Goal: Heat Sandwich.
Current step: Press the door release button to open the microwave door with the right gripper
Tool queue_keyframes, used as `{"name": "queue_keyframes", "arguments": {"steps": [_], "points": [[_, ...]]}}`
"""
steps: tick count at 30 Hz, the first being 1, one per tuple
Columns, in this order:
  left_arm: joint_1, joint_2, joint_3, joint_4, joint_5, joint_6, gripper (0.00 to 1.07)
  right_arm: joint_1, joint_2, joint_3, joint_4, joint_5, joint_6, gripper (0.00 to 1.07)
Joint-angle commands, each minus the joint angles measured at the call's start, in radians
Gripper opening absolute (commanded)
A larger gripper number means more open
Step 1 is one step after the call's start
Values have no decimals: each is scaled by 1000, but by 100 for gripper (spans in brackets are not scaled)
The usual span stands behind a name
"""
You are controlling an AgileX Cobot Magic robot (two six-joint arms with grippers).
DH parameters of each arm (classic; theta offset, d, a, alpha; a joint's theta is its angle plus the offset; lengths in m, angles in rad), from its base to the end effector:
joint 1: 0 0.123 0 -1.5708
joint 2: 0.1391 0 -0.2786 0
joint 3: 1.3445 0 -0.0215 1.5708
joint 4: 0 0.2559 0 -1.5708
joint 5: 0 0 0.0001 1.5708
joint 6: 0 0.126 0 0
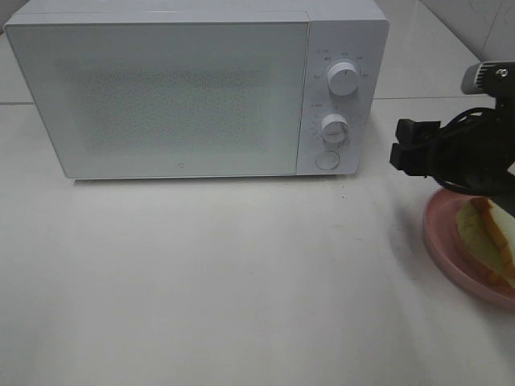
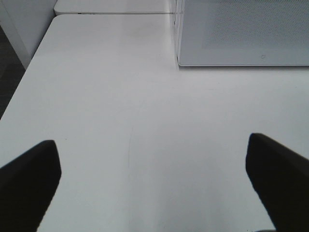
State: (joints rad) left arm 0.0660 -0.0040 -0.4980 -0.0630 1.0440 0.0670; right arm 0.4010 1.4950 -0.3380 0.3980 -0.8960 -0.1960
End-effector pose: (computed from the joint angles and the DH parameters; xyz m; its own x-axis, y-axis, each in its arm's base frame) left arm 0.0381 -0.0044 0.2653 -0.4379 0.0064 -0.8990 -0.0016 1.0000 0.0079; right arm 0.2697 0.0729 0.1613 -0.2011 -0.0223 -0.9793 -0.0877 0.9961 -0.0047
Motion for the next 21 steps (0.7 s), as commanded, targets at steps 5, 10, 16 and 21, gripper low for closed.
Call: {"name": "queue_keyframes", "arguments": {"steps": [5, 10, 16, 21], "points": [[-2, -27, 3, 2, -16, -4, 103, 152, 90, 0, 121, -116, -11, 76], [-2, -27, 3, 2, -16, -4, 103, 247, 153, 0, 251, -202, -12, 76], [-2, -27, 3, 2, -16, -4, 103, 346, 214, -16, 377, -254, -16, 76], [-2, -27, 3, 2, -16, -4, 103, 393, 260, -48, 400, -249, -42, 76]]}}
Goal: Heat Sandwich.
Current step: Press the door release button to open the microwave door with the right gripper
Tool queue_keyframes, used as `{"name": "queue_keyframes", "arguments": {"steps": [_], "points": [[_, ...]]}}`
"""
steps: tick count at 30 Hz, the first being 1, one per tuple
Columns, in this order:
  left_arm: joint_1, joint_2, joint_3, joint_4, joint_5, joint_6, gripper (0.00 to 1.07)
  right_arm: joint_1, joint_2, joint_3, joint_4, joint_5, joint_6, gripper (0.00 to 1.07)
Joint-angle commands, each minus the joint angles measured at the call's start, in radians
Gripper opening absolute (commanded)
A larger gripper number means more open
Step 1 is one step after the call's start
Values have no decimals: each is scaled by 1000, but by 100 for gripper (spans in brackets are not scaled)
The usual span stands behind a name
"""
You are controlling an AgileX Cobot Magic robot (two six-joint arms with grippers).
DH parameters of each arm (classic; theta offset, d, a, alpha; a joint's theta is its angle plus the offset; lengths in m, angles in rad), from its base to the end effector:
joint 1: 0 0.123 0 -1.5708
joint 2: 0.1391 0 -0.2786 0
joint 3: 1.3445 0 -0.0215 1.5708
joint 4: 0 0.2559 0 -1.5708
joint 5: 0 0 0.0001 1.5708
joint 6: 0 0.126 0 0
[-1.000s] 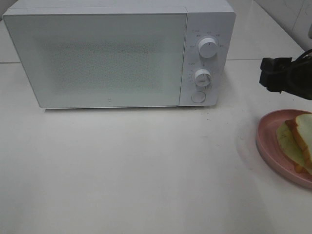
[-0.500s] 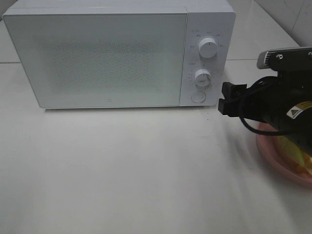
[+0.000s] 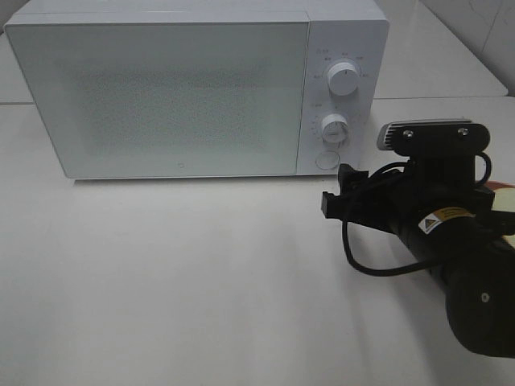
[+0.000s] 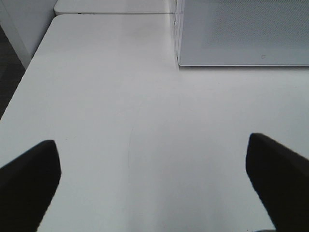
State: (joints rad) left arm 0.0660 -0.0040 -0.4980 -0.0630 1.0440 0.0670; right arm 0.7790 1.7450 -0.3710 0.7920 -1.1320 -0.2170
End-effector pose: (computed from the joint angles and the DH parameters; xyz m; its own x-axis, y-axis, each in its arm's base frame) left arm 0.0381 -0.0044 0.2653 -0.4379 0.0064 -0.8990 -0.0016 1.0000 0.0079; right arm 0.2492 0.1320 0.1194 -0.2287 -0.0234 -0.9732 -0.0579 0.9983 -0.0104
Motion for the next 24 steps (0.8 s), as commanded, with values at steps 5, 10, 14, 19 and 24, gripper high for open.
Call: {"name": "queue_keyframes", "arguments": {"steps": [5, 10, 14, 19, 24], "points": [[-2, -27, 3, 2, -16, -4, 103, 15, 16, -15, 6, -6, -18, 76], [-2, -27, 3, 2, -16, -4, 103, 15, 16, -15, 6, -7, -5, 76], [-2, -27, 3, 2, -16, -4, 103, 15, 16, -15, 6, -7, 77, 76], [-2, -27, 3, 2, -16, -4, 103, 15, 16, -15, 6, -7, 326, 76], [-2, -27, 3, 2, -16, -4, 103, 15, 16, -15, 5, -6, 643, 76]]}}
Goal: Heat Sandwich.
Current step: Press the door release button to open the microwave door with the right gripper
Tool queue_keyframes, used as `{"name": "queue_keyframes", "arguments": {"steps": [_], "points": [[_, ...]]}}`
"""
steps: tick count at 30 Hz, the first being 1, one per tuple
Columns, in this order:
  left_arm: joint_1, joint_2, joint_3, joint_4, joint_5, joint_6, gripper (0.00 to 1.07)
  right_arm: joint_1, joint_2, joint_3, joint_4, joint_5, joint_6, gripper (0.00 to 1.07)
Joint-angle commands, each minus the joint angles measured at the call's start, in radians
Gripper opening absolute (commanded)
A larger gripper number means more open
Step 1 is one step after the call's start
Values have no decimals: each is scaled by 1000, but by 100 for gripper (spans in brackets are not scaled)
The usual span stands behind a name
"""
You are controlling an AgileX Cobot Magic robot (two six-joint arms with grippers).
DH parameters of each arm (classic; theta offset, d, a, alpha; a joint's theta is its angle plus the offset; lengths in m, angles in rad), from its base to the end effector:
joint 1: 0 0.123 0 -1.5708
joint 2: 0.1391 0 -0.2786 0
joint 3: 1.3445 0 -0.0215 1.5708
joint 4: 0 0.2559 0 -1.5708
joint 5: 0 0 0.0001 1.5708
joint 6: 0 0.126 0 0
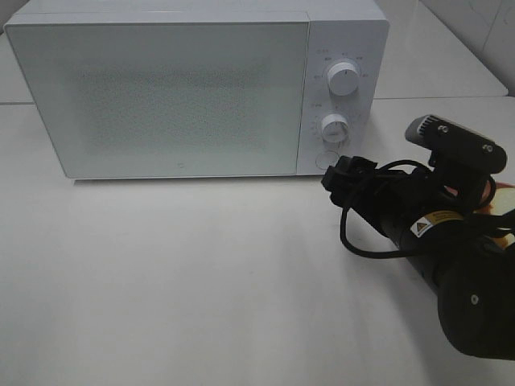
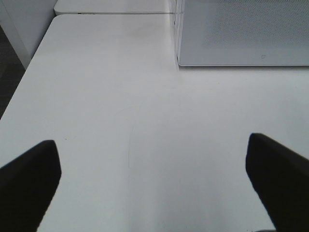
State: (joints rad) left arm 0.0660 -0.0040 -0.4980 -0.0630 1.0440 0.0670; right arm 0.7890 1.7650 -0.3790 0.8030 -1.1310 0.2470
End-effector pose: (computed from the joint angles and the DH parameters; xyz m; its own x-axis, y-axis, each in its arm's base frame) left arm 0.0381 -0.0044 0.2653 -0.4379 0.0064 -0.8990 -0.0016 1.0000 0.0079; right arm 0.2493 0.1347 0.1151 -0.2404 0.4204 -0.8749 0.0558 0.9058 0.4199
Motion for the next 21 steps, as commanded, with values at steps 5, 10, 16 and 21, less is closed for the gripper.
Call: {"name": "queue_keyframes", "arguments": {"steps": [5, 10, 16, 21], "points": [[-2, -27, 3, 2, -16, -4, 103, 5, -4, -7, -6, -7, 458, 76], [-2, -27, 3, 2, -16, -4, 103, 5, -4, -7, -6, -7, 748, 75], [-2, -27, 3, 2, -16, -4, 103, 5, -4, -7, -6, -5, 941, 61], [-2, -27, 3, 2, -16, -4, 103, 5, -4, -7, -6, -4, 965, 35]]}}
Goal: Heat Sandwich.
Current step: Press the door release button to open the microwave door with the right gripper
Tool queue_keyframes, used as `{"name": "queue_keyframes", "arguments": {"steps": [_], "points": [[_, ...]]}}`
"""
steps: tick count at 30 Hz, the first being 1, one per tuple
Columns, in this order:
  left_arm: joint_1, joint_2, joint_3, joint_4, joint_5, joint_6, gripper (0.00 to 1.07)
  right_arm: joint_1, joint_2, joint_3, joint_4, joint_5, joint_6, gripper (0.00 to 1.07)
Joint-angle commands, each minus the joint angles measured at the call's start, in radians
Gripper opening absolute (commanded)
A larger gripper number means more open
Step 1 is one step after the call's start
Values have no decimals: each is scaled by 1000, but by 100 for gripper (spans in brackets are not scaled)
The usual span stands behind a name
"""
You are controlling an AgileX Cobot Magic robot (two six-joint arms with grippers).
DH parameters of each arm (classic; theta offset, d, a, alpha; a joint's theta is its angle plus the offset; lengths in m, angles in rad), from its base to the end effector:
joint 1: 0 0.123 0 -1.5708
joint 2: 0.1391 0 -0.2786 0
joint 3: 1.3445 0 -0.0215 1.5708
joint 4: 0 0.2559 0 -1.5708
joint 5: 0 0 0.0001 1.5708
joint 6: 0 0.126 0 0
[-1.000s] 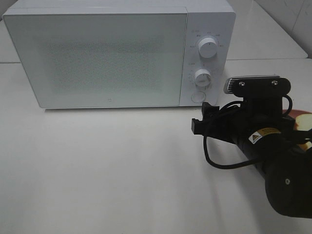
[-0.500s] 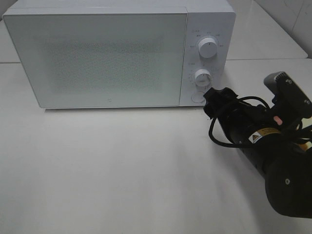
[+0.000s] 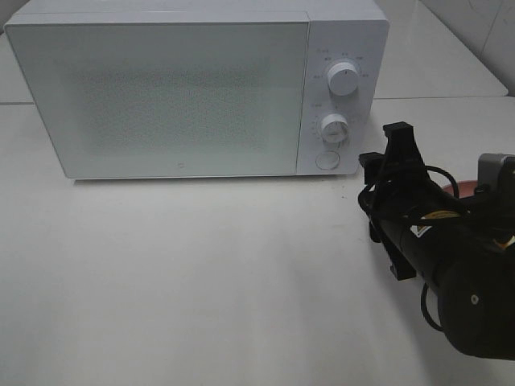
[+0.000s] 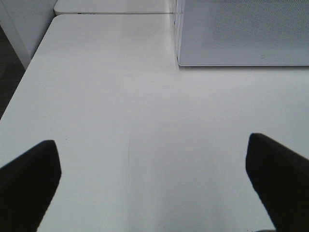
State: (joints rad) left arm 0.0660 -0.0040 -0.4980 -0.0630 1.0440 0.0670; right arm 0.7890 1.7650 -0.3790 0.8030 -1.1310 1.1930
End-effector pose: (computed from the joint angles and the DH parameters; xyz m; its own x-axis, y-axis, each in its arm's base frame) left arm 0.0381 -0.0044 0.2653 -0.4379 0.0064 -0.8990 -0.0016 1.0000 0.0079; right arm 0.2493 0.1347 0.1151 -0.0953 0.9806 -0.1712 0.2277 0.1889 0.9552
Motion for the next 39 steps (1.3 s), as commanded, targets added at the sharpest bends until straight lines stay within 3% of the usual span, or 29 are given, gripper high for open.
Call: {"name": "queue_keyframes", "arguments": {"steps": [1, 2, 3, 5, 26, 39], "points": [[-2, -27, 3, 2, -16, -4, 103, 5, -4, -7, -6, -4, 21, 27], [-2, -27, 3, 2, -16, -4, 103, 5, -4, -7, -6, -4, 21, 27], [-2, -27, 3, 2, -16, -4, 103, 5, -4, -7, -6, -3, 21, 11], [-2, -27, 3, 2, -16, -4, 103, 5, -4, -7, -8, 8, 23, 0], [-2, -27, 3, 2, -16, -4, 103, -1, 90, -54, -69, 63, 181, 0], [-2, -27, 3, 2, -16, -4, 103, -128, 172, -156, -217, 111, 223, 0]]}}
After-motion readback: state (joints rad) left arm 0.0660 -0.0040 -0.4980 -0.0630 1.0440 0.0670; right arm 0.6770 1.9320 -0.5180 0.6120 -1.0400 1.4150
